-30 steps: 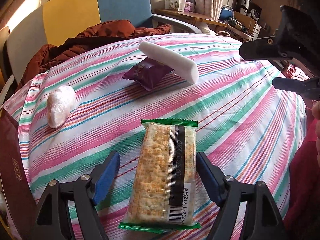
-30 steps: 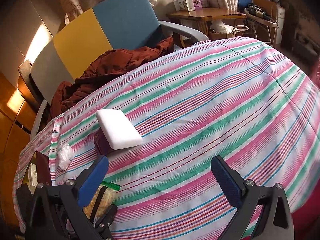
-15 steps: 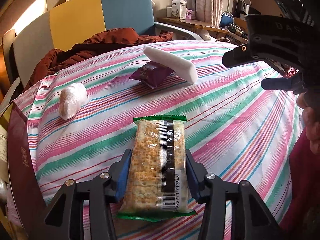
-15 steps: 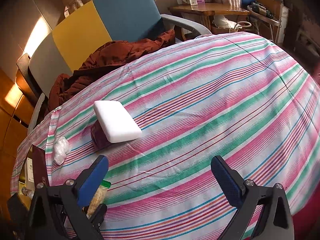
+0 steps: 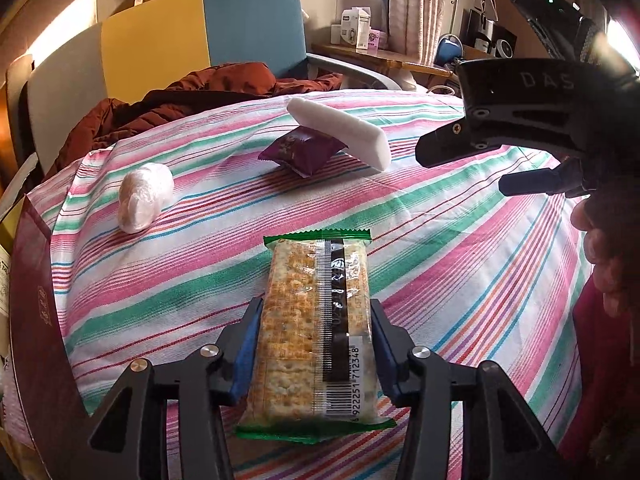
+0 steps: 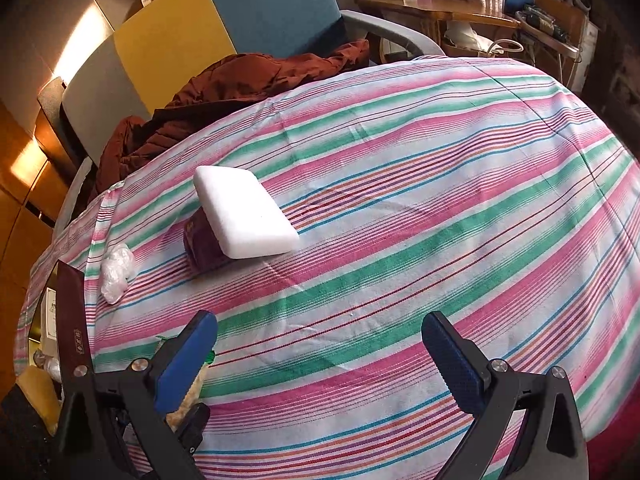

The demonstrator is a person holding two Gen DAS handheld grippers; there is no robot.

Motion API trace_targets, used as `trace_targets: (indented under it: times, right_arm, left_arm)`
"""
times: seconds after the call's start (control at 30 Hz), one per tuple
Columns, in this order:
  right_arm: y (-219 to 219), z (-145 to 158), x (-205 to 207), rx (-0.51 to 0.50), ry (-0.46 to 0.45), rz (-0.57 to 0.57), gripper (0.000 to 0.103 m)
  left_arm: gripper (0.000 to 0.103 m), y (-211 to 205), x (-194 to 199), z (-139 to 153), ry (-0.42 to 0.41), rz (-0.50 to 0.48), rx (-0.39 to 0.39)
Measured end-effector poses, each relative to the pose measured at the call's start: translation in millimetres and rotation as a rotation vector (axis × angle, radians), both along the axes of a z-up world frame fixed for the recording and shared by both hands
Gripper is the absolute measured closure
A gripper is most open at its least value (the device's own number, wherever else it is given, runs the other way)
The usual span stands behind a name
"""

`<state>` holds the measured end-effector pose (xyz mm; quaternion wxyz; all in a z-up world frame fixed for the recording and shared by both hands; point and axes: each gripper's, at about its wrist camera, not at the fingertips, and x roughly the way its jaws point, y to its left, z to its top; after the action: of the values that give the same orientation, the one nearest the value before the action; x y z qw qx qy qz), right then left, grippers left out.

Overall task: Organize objects
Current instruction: 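Grasp the white bar with the right tool while the left tool holds the cracker packet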

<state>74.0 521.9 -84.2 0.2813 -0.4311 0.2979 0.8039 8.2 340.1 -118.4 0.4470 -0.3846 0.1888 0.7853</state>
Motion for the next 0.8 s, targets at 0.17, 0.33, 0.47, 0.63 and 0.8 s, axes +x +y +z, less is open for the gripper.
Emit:
trace_targets:
  times: [0.17, 0.33, 0.47, 0.63, 0.8]
  right_arm:
    - [-3, 0, -3, -0.066, 0.036, 0.036, 0.000]
    - [7, 10, -30, -0.102, 0.063, 0.093, 0.000]
    - [33, 8, -64, -0.147, 0.072, 0.117, 0.000]
    - [53, -14, -99, -0.232, 0.037, 0.121, 0.001]
    - [66, -25, -97, -0.212, -0.004, 0.089, 0.009]
  left_arm:
    - [0.053, 1, 0, -1, 0.001, 0.000, -0.001]
    - [0.053, 1, 0, -1, -0.001, 0.000, 0.000]
    - [0.053, 1, 0, -1, 0.000, 0.000, 0.000]
    - [0.053, 1, 0, -1, -0.002, 0.000, 0.001]
    - [0.053, 2, 0, -2, 0.000, 0.000, 0.001]
